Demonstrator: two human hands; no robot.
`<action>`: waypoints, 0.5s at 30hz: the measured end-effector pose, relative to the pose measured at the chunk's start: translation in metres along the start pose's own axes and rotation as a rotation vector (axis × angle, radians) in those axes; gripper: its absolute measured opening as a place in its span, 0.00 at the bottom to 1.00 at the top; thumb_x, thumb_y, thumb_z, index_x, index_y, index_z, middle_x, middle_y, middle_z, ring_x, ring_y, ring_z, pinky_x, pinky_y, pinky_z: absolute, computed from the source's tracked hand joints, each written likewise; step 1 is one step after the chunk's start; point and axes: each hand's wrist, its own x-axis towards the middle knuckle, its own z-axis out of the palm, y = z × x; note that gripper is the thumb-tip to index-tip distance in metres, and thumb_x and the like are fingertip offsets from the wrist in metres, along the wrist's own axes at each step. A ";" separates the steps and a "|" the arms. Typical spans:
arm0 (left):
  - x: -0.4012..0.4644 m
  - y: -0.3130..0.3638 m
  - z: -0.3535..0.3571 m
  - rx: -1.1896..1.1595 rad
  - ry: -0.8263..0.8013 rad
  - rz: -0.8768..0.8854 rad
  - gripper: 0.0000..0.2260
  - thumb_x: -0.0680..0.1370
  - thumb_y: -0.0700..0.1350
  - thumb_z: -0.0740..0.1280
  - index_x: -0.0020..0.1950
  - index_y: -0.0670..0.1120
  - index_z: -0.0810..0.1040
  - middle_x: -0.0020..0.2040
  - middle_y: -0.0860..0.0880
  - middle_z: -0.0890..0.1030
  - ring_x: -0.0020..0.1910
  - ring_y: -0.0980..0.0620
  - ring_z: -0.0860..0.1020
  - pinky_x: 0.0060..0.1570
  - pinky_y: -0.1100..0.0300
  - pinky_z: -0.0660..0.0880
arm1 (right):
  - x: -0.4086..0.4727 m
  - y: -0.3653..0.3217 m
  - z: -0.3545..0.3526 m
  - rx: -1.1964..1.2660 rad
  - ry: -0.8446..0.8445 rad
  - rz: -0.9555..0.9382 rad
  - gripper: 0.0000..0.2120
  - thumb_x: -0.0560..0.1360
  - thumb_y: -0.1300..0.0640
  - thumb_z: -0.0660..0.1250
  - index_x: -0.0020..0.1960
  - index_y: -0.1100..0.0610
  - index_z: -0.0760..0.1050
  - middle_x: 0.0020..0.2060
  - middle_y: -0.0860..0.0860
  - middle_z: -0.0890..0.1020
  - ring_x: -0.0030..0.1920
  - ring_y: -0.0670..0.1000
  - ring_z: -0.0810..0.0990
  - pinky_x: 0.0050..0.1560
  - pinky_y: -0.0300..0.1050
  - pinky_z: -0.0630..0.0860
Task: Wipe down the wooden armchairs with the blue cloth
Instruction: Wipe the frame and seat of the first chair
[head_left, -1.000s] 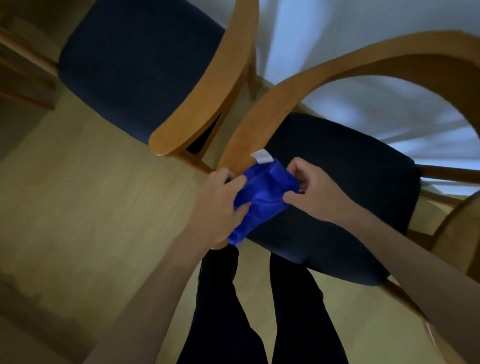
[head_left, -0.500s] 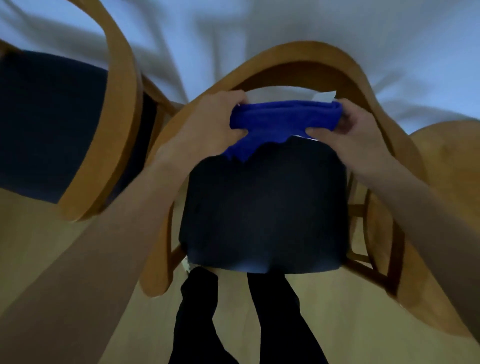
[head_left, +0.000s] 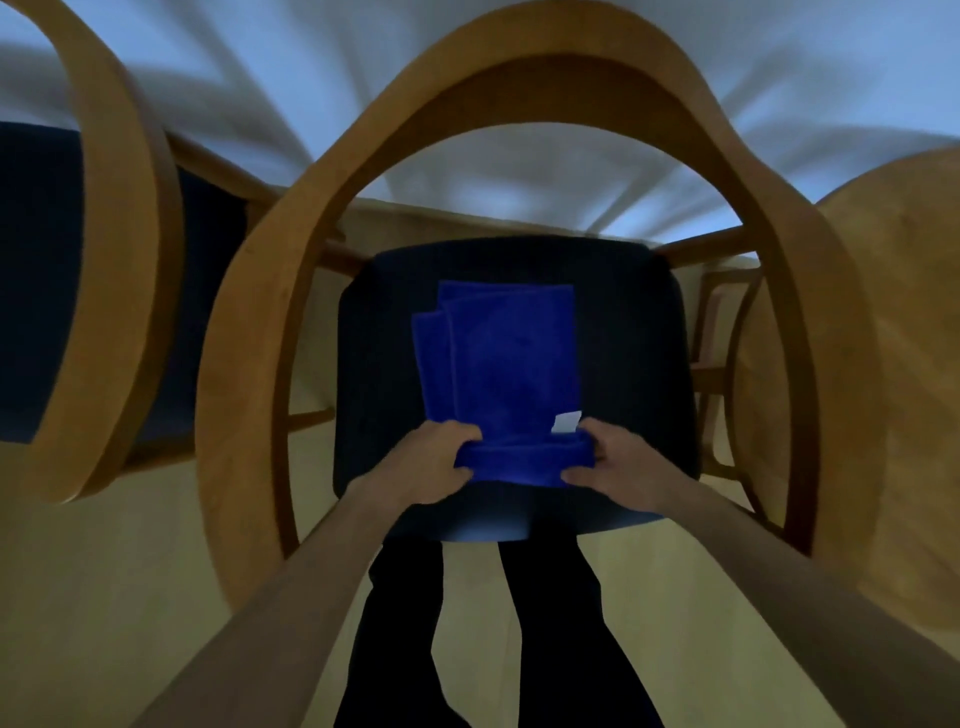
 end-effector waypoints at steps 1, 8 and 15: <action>0.002 -0.002 -0.002 -0.027 -0.065 -0.005 0.05 0.76 0.39 0.68 0.51 0.44 0.78 0.48 0.47 0.80 0.46 0.52 0.79 0.51 0.49 0.78 | 0.002 0.003 0.000 0.018 -0.034 -0.003 0.16 0.70 0.51 0.75 0.52 0.42 0.72 0.46 0.41 0.82 0.46 0.39 0.82 0.48 0.40 0.77; 0.064 0.007 -0.071 0.176 0.233 -0.023 0.08 0.76 0.43 0.68 0.53 0.53 0.76 0.50 0.53 0.78 0.47 0.56 0.78 0.52 0.52 0.77 | 0.058 -0.029 -0.055 0.330 0.127 -0.100 0.16 0.72 0.59 0.74 0.56 0.49 0.74 0.49 0.47 0.85 0.49 0.44 0.84 0.54 0.49 0.81; 0.126 -0.001 -0.091 0.457 0.354 -0.103 0.29 0.73 0.50 0.72 0.71 0.46 0.68 0.73 0.43 0.63 0.71 0.41 0.62 0.64 0.42 0.67 | 0.127 -0.052 -0.075 -0.161 0.492 -0.198 0.49 0.68 0.54 0.78 0.78 0.48 0.50 0.71 0.55 0.62 0.65 0.51 0.67 0.60 0.48 0.71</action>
